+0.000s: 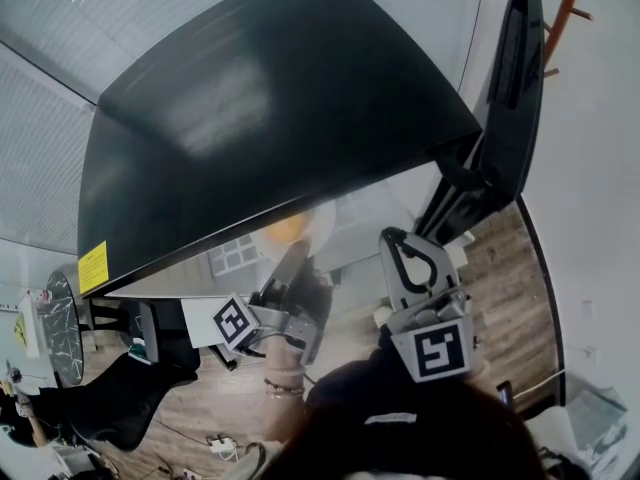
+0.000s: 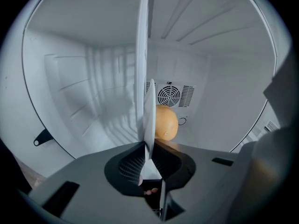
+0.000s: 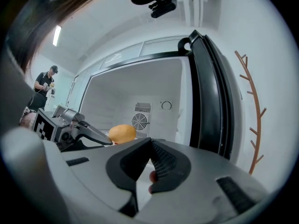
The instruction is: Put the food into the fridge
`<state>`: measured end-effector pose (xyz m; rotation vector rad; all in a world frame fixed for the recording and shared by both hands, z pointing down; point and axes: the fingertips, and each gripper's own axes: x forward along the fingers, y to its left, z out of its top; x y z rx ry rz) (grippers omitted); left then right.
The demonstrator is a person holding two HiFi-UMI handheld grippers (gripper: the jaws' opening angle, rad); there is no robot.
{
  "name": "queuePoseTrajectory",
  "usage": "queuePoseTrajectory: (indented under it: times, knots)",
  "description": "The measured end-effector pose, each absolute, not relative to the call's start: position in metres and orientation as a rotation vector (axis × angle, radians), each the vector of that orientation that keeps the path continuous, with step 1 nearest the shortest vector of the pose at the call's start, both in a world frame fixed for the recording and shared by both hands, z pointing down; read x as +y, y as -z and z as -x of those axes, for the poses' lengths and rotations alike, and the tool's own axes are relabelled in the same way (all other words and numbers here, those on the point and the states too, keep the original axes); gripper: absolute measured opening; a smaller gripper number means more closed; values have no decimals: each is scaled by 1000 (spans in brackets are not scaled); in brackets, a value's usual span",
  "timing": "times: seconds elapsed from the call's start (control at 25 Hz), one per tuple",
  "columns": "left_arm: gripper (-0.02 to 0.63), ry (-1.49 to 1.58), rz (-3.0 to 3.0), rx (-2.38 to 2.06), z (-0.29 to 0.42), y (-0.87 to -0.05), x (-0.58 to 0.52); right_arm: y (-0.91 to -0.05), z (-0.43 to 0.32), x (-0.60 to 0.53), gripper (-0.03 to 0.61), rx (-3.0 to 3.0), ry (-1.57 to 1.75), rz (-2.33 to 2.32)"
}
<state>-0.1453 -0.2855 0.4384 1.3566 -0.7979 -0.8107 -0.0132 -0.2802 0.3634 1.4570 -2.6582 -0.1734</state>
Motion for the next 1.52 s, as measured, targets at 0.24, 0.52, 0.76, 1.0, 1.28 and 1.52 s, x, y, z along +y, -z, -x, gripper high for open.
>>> queuePoseTrajectory:
  times: [0.24, 0.52, 0.76, 1.0, 1.28, 1.52]
  knots:
    - [66, 814, -1366, -795, 146, -436, -284, -363, 12, -277, -5, -2660, 182, -1452]
    - [67, 824, -1355, -820, 148, -439, -274, -362, 9, -270, -5, -2660, 193, -1445]
    - [66, 864, -1345, -844, 154, -435, -261, -364, 11, -257, -5, -2668, 186, -1418]
    - [48, 866, -1372, -882, 157, -431, -240, -358, 14, -242, -5, -2698, 218, -1416]
    - [-8, 821, -1437, -965, 159, -423, -213, -359, 19, -222, -5, -2705, 182, -1409]
    - [-9, 738, -1583, -1095, 165, -404, -192, -357, 30, -205, -5, -2709, 184, -1360]
